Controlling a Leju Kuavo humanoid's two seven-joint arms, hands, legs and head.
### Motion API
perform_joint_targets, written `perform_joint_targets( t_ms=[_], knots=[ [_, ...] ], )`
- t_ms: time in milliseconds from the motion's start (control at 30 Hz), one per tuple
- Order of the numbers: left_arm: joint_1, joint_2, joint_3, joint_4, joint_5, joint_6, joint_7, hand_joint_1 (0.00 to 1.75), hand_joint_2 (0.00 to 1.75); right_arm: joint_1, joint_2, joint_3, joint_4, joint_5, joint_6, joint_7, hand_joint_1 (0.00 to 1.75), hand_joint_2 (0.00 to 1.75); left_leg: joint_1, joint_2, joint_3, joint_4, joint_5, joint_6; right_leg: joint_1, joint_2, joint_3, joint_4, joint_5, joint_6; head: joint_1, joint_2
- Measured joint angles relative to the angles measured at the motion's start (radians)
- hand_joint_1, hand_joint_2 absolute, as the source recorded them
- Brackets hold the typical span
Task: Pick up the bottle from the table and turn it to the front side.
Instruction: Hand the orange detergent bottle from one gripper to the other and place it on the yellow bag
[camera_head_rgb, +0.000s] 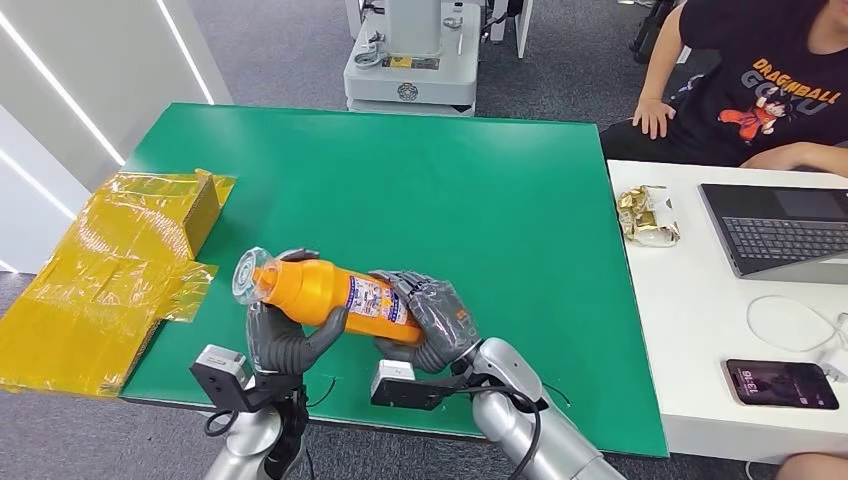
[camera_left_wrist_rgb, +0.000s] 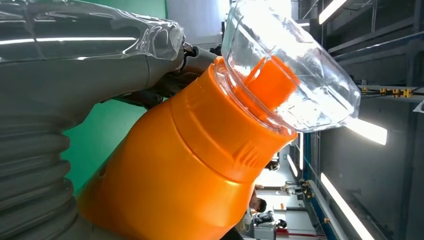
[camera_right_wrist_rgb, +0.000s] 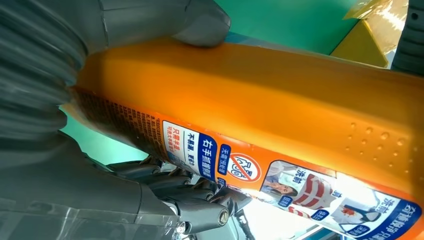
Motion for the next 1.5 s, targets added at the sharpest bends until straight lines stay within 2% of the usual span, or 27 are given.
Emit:
perform_joint_targets(
  t_ms=[567,600,700,733,1300,1500],
  knots=[
    [-0.006,0.006,0.001,0.003,0.012,-0.004,0.027,1.75,1.75,0.002,0.002,-0.002,0.001,0.021,-0.017,0.000,1.75,1.75,0.000,0.000,0.000,0.000,0.000,0.000,0.000,0.000,0.000,0.000,0.000,0.000,0.000,0.000],
    [-0.006,0.006,0.001,0.003,0.012,-0.005,0.027,1.75,1.75,0.003,0.002,-0.002,0.001,0.020,-0.020,0.000,1.54,1.75,0.000,0.000,0.000,0.000,0.000,0.000,0.000,0.000,0.000,0.000,0.000,0.000,0.000,0.000],
    [-0.007,0.006,0.001,0.005,0.012,-0.007,0.027,1.75,1.75,0.008,0.002,-0.004,0.000,0.019,-0.026,0.000,0.24,1.75,0.000,0.000,0.000,0.000,0.000,0.000,0.000,0.000,0.000,0.000,0.000,0.000,0.000,0.000],
    [-0.008,0.006,0.001,0.006,0.012,-0.007,0.028,1.75,1.75,0.011,0.002,-0.004,-0.001,0.019,-0.029,-0.001,0.00,1.75,0.000,0.000,0.000,0.000,0.000,0.000,0.000,0.000,0.000,0.000,0.000,0.000,0.000,0.000],
    [-0.020,0.006,0.001,0.020,0.023,0.002,0.034,1.75,1.75,0.105,-0.002,-0.003,-0.174,-0.070,-0.077,-0.011,0.00,1.75,0.000,0.000,0.000,0.000,0.000,0.000,0.000,0.000,0.000,0.000,0.000,0.000,0.000,0.000],
    [-0.019,0.006,0.007,0.020,0.017,0.026,0.029,1.75,1.75,0.147,-0.012,-0.003,-0.259,-0.161,-0.124,-0.047,0.00,1.75,0.000,0.000,0.000,0.000,0.000,0.000,0.000,0.000,0.000,0.000,0.000,0.000,0.000,0.000]
  ],
)
